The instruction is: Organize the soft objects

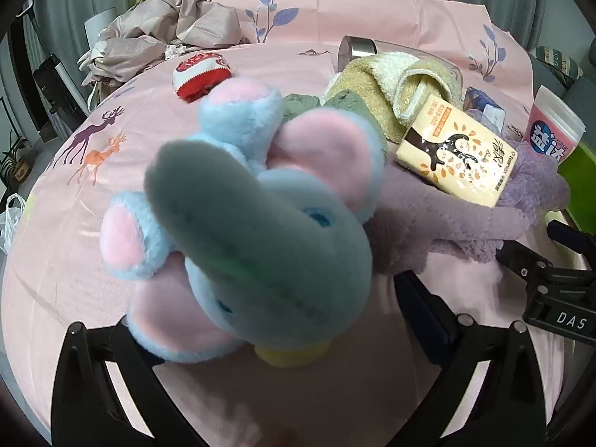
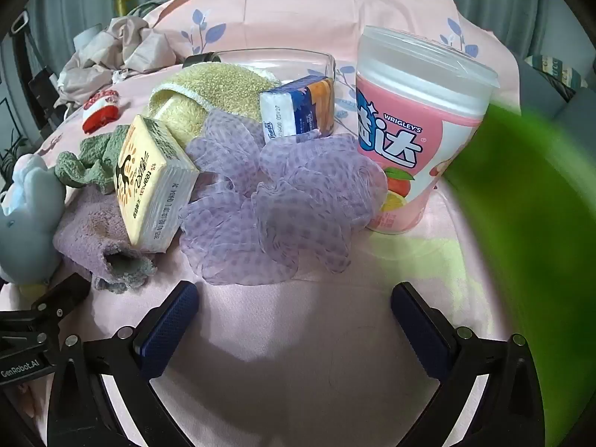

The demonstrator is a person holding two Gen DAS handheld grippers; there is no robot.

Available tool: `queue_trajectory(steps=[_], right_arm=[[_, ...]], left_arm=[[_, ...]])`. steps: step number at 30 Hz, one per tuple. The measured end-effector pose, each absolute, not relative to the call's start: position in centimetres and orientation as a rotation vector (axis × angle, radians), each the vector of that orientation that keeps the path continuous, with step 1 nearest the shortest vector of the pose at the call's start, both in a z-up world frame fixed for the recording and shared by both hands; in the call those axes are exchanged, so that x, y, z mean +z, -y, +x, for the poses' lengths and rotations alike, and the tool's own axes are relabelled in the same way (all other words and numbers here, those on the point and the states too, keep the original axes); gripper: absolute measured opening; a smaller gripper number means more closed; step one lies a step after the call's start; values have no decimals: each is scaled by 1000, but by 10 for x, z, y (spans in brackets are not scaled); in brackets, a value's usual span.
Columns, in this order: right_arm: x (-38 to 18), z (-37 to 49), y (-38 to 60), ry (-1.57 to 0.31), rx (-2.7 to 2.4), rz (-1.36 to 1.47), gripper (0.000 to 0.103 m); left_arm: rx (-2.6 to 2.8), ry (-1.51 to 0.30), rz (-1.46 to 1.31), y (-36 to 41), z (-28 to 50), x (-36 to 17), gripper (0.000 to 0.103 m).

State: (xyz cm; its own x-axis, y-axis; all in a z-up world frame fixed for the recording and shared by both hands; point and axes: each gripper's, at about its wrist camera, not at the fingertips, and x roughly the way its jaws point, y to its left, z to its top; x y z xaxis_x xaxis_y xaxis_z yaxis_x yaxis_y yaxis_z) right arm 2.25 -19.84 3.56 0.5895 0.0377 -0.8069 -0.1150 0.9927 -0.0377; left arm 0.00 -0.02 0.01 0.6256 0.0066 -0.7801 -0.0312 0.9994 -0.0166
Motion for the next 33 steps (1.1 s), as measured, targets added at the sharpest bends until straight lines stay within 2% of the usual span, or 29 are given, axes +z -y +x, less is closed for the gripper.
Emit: queue_trajectory(steps=[33], right_arm=[[36, 23, 198, -936, 89, -90, 103]], left_arm=[[34, -890, -33, 3, -5, 2, 102]])
